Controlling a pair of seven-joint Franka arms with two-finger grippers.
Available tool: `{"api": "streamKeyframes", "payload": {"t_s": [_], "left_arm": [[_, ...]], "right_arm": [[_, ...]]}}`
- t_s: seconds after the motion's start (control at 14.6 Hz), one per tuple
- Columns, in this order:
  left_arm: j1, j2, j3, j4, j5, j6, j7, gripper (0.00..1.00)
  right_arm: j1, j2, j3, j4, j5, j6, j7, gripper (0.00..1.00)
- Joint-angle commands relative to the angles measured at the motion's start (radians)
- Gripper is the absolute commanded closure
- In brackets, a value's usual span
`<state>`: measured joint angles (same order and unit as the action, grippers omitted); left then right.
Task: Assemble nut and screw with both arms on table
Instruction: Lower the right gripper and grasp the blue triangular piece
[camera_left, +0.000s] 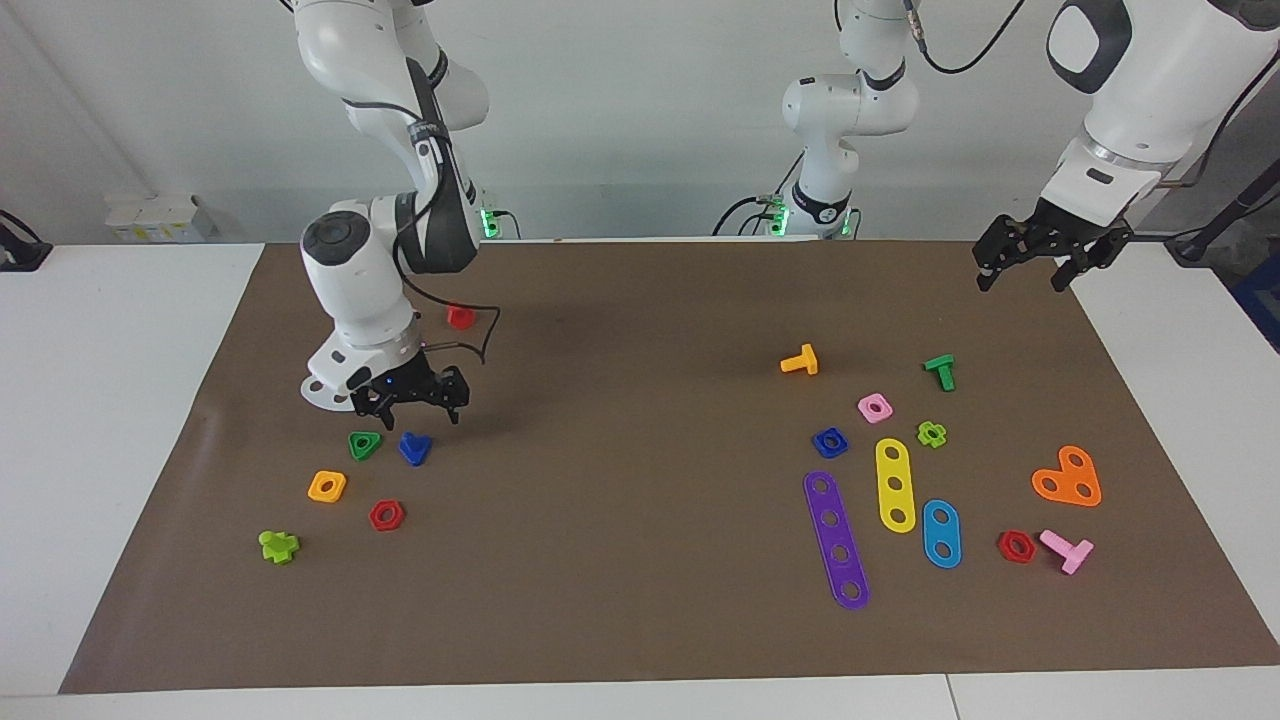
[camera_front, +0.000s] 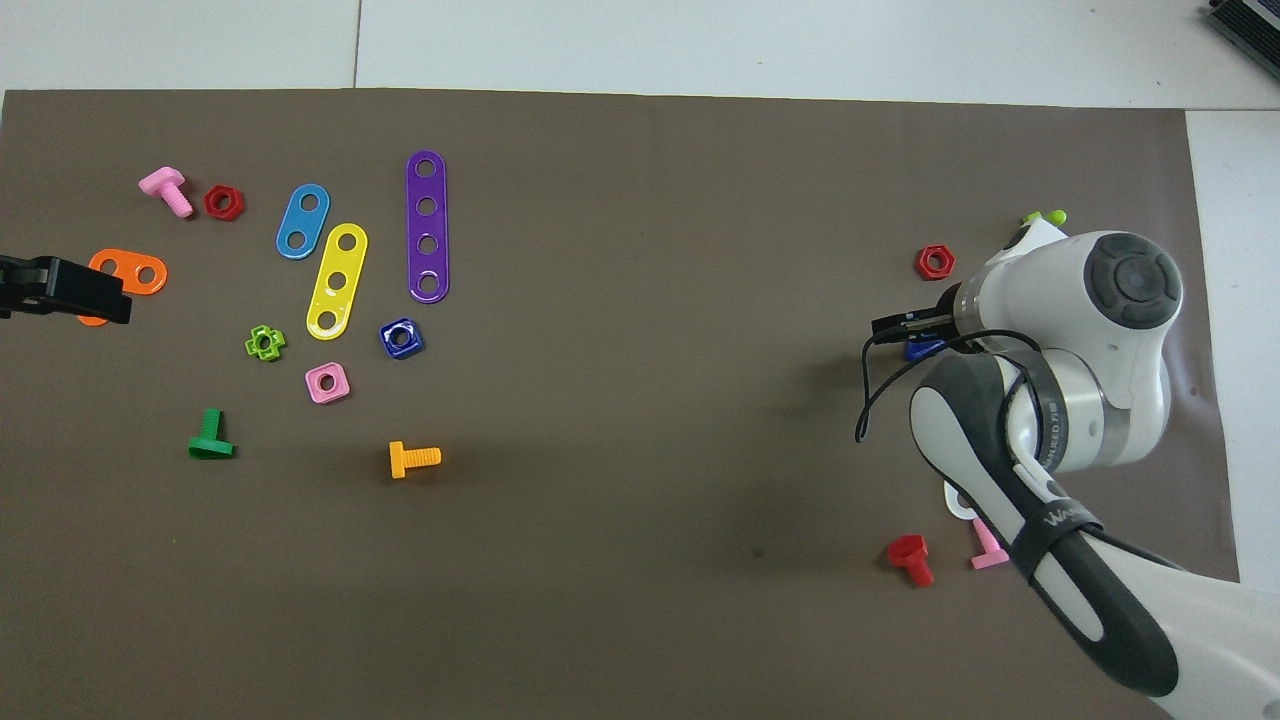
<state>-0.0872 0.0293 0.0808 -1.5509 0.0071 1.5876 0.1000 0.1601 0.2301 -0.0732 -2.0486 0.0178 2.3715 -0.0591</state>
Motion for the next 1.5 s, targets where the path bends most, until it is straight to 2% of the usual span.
{"api": "streamKeyframes", "payload": {"t_s": [0.0, 0.07, 0.14, 0.27, 0.48, 0.82, 1.03, 1.16, 1.3, 1.37, 1.44], "left_arm": [[0.009, -0.028, -0.006, -0.034, 0.001, 0.014, 0.015, 0.0], [0.009, -0.028, -0.006, -0.034, 0.001, 0.014, 0.015, 0.0], [0.009, -0.028, -0.006, -0.034, 0.001, 0.014, 0.015, 0.0], [0.009, -0.028, -0.006, -0.034, 0.001, 0.014, 0.015, 0.0], [0.009, -0.028, -0.006, -0.034, 0.001, 0.014, 0.015, 0.0], [0.009, -0.029, -0.006, -0.034, 0.001, 0.014, 0.015, 0.0], [0.009, -0.028, -0.006, -0.034, 0.001, 0.014, 0.015, 0.0], [0.009, -0.029, -0.006, -0.034, 0.001, 0.014, 0.015, 0.0], [0.01, -0.028, -0.006, -0.034, 0.001, 0.014, 0.015, 0.0], [0.009, -0.028, -0.006, -0.034, 0.001, 0.014, 0.015, 0.0], [0.009, -0.028, -0.004, -0.034, 0.001, 0.014, 0.015, 0.0]], "right_arm": [[-0.039, 0.003, 0.006, -0.047, 0.018, 0.06, -0.093, 0.02], [-0.039, 0.0, 0.006, -0.068, 0.018, 0.078, -0.097, 0.07], [-0.039, -0.002, 0.006, -0.082, 0.018, 0.093, -0.11, 0.16], [-0.042, 0.008, 0.006, -0.084, 0.018, 0.11, -0.119, 0.41], [-0.045, 0.026, 0.006, -0.084, 0.018, 0.141, -0.116, 0.52], [-0.047, 0.04, 0.006, -0.082, 0.019, 0.172, -0.114, 0.53], [-0.047, 0.038, 0.006, -0.082, 0.019, 0.172, -0.113, 0.63], [-0.047, 0.04, 0.006, -0.082, 0.019, 0.17, -0.111, 0.64], [-0.047, 0.04, 0.006, -0.081, 0.019, 0.17, -0.113, 0.76], [-0.047, 0.04, 0.006, -0.079, 0.019, 0.17, -0.111, 0.9], [-0.047, 0.04, 0.006, -0.079, 0.019, 0.17, -0.107, 1.0]]}}
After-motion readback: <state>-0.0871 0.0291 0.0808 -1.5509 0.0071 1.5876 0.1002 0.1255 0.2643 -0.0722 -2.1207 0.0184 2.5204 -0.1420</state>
